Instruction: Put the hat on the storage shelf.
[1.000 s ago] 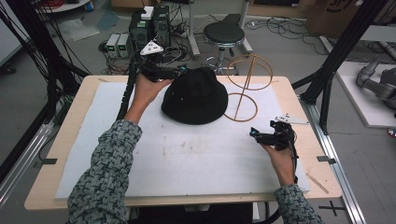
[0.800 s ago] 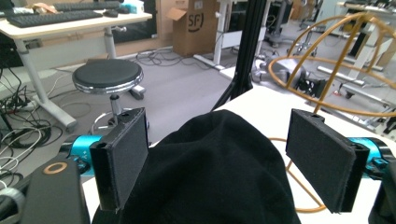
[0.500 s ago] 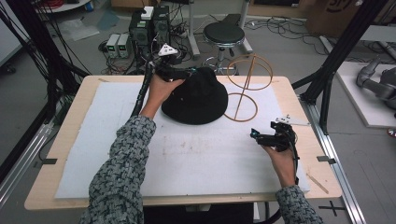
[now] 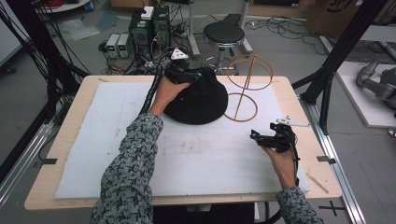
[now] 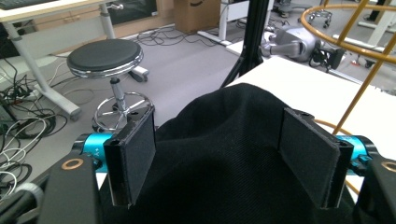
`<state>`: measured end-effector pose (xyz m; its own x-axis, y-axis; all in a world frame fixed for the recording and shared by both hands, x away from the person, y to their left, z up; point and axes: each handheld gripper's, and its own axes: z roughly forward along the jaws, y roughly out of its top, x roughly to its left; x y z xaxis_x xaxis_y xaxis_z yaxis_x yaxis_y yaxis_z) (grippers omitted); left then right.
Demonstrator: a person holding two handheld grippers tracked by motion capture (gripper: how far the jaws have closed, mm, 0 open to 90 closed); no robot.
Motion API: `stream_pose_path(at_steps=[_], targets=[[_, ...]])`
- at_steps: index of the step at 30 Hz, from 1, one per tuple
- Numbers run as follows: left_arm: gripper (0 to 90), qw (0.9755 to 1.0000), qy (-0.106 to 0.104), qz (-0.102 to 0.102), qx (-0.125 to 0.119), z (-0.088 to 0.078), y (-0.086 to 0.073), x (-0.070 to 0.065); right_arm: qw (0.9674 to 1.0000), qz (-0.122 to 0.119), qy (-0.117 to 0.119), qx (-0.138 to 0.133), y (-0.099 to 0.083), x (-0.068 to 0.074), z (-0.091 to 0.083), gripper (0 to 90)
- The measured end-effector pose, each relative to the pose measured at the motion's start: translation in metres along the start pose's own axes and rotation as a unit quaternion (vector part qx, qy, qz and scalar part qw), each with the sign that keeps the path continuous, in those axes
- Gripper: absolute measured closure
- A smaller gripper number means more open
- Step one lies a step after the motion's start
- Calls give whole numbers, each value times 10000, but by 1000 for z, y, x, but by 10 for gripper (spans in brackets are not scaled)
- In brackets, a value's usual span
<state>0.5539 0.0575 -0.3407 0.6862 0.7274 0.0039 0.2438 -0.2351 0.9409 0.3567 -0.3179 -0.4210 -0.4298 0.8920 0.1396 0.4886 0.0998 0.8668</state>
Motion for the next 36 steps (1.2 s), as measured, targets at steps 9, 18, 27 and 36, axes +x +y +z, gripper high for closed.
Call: stream_pose_path(at_steps=[9,18,27,36], targets=[[419,9999,-96,28,80,4,-2,2,10000,33,6,1,-2,-2,0,47],[549,9992,-248,243,199,4,-3,0,10000,23,-8,40,-2,-2,1,49],[738,9987,-438,254,113,1,-3,4,10000,-15,-4,18,-2,-3,0,50],[856,9989,-409,232,-72,-10,3,10,10000,24,-9,19,-2,-2,0,51]])
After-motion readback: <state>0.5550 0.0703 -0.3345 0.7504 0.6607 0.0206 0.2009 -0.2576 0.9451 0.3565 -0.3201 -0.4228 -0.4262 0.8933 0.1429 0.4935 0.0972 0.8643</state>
